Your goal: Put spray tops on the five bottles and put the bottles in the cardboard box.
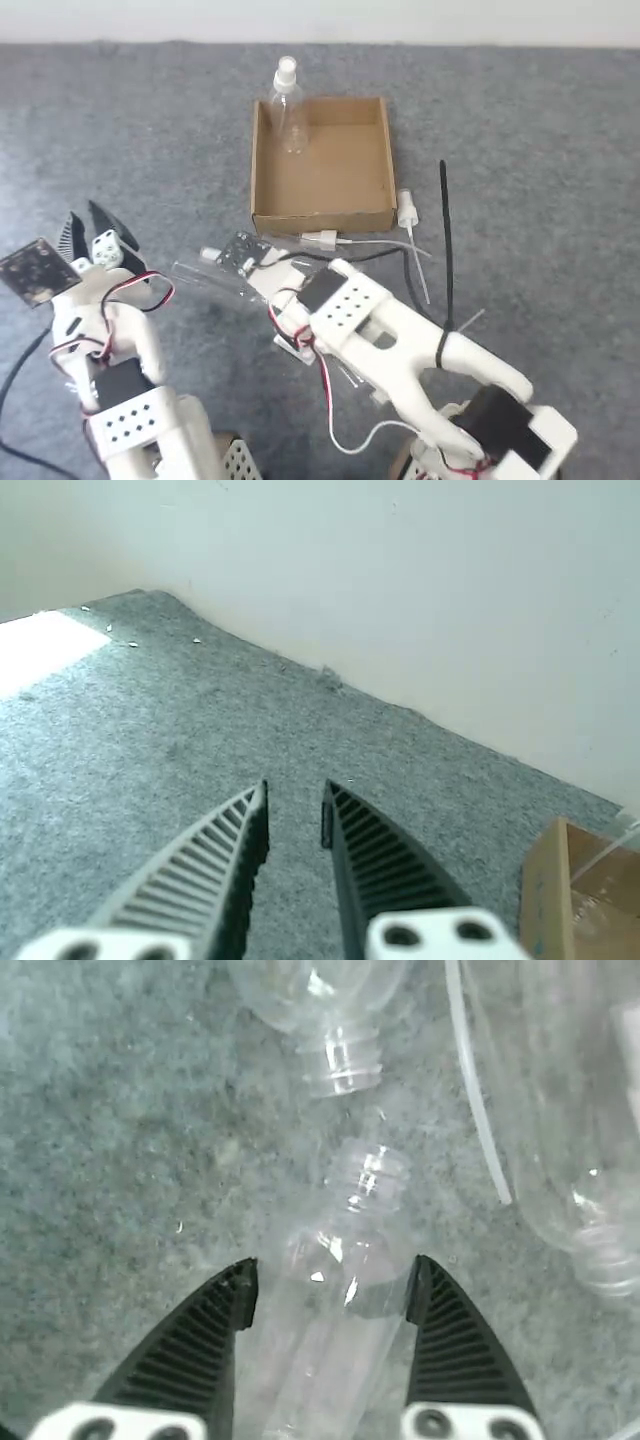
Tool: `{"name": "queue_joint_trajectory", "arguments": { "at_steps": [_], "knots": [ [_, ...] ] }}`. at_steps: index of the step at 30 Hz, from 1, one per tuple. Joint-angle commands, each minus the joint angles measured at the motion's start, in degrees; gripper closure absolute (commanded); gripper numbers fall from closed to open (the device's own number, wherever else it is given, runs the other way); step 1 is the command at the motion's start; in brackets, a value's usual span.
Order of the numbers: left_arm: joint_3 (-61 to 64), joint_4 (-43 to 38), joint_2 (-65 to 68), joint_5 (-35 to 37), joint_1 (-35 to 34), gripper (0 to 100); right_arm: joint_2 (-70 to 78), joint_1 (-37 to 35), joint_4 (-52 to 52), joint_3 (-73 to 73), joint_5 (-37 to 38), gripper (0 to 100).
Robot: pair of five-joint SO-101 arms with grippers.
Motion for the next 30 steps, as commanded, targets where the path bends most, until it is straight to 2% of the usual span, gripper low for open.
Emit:
{"name": "queue_joint_trajectory", "arguments": {
  "at_steps": [1,6,9,30],
  "knots": [
    [-0.7,-1.8,-0.9,0.4,-0.2,92,2.2,0.7,6.0,-8.1,-1.3,85.0],
    [-0.7,-1.8,-0.9,0.4,-0.2,92,7.3,0.7,10.2,-12.2,-2.6,78.0],
    [-0.7,-1.8,-0.9,0.4,-0.2,92,9.6,0.6,10.4,-13.5,-5.0,77.9],
    [-0.7,-1.8,-0.9,0.4,0.1,92,11.3,0.8,10.4,-14.3,-4.9,78.9]
  ]
}}
